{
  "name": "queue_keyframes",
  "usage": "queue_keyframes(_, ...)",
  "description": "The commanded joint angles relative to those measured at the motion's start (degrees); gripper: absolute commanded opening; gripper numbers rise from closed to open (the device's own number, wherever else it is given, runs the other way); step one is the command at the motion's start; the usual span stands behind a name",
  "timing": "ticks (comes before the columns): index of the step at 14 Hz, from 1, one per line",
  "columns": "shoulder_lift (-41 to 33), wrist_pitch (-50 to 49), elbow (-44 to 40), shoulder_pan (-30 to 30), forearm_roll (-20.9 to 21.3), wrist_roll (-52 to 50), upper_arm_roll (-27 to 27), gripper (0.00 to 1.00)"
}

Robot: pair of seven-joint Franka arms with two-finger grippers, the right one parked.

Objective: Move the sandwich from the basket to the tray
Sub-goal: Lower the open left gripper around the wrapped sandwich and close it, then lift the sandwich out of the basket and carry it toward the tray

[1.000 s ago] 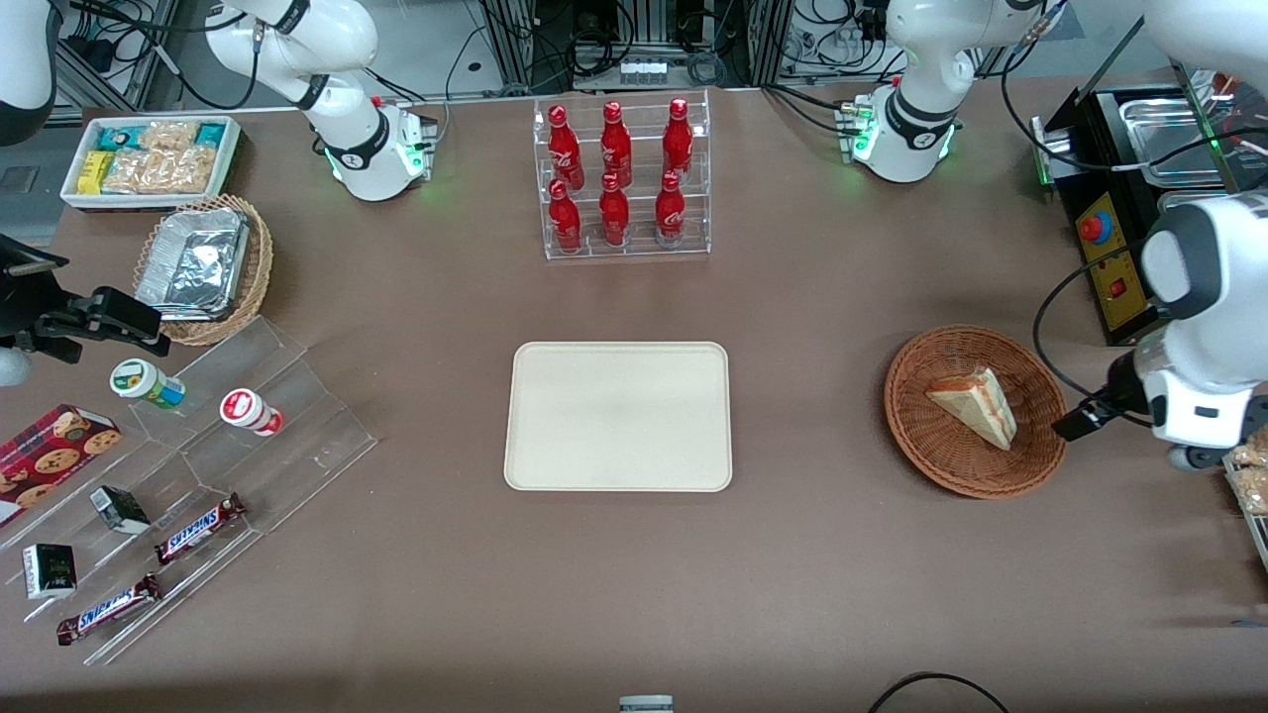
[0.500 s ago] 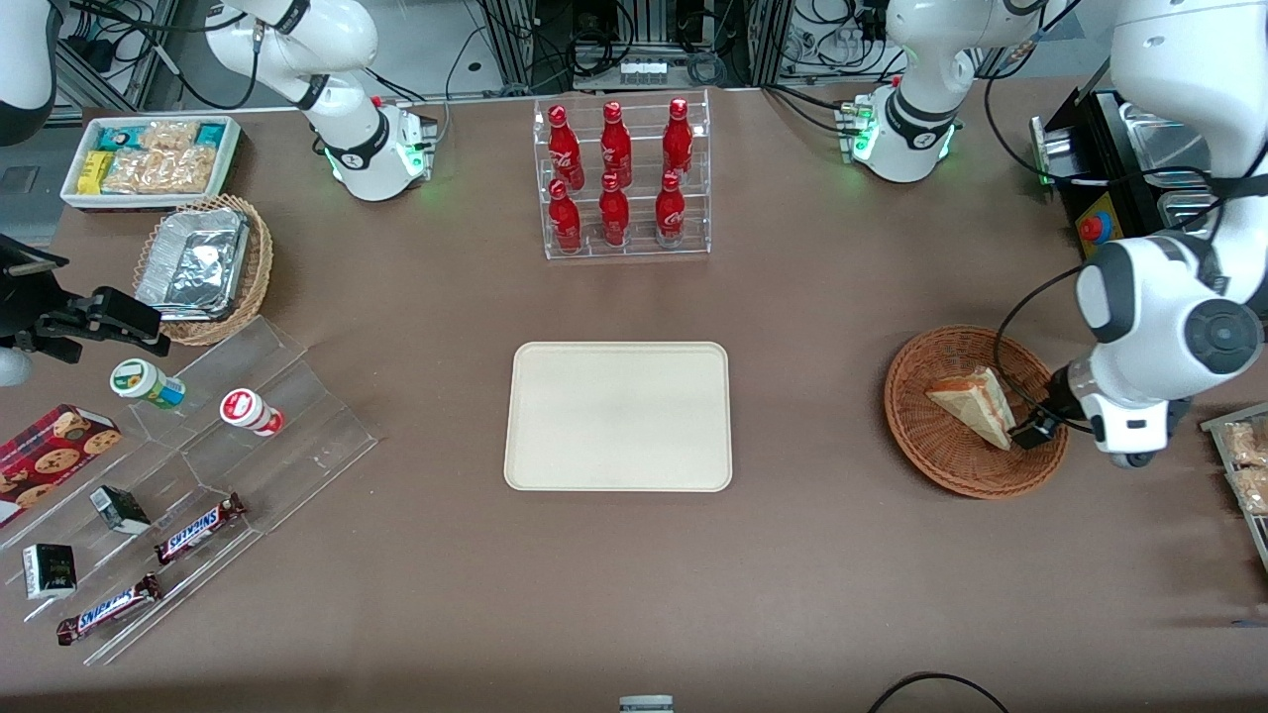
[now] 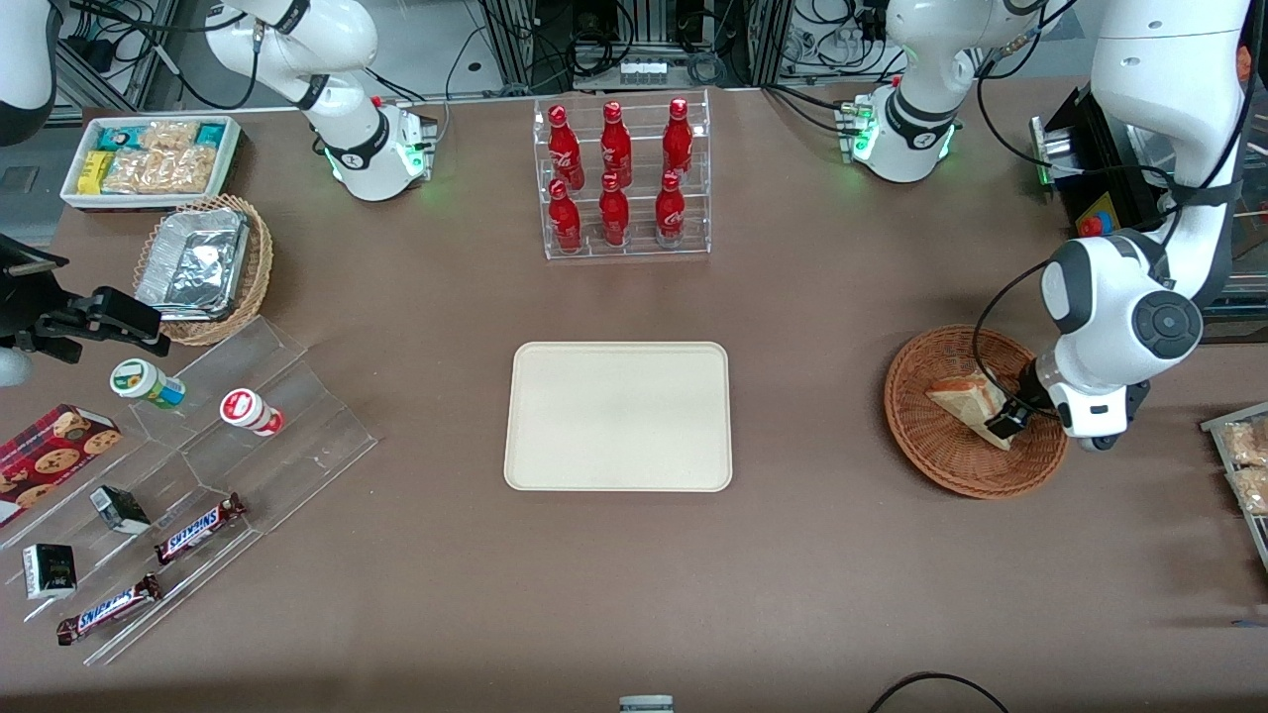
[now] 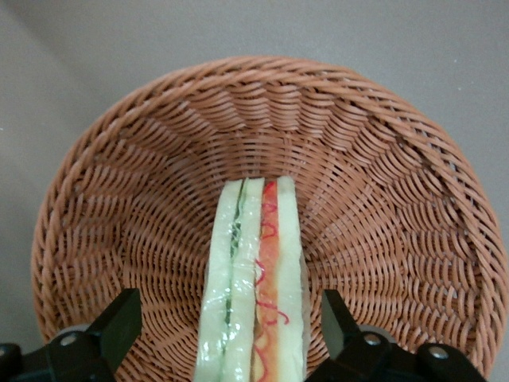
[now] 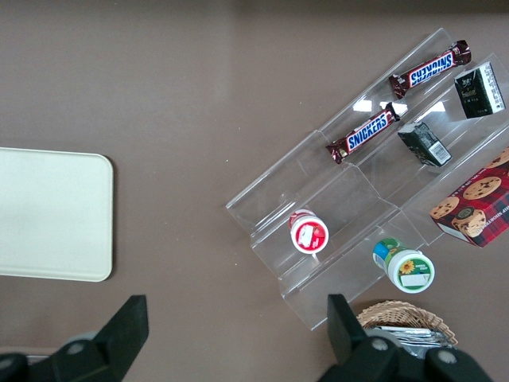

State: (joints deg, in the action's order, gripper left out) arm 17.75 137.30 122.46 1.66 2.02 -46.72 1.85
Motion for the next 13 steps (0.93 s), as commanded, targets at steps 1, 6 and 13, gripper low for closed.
queue_keyframes(1, -1.0, 1.8, 2.6, -1.9, -0.3, -1.9, 0.0, 1.0)
queue_keyframes(6, -1.0, 3.3, 4.6, -2.7, -0.2, -2.1, 0.1, 0.79)
queue_keyframes(13, -3.4, -2.4, 3.2, -5.2, 0.9, -1.3, 0.2, 0.1)
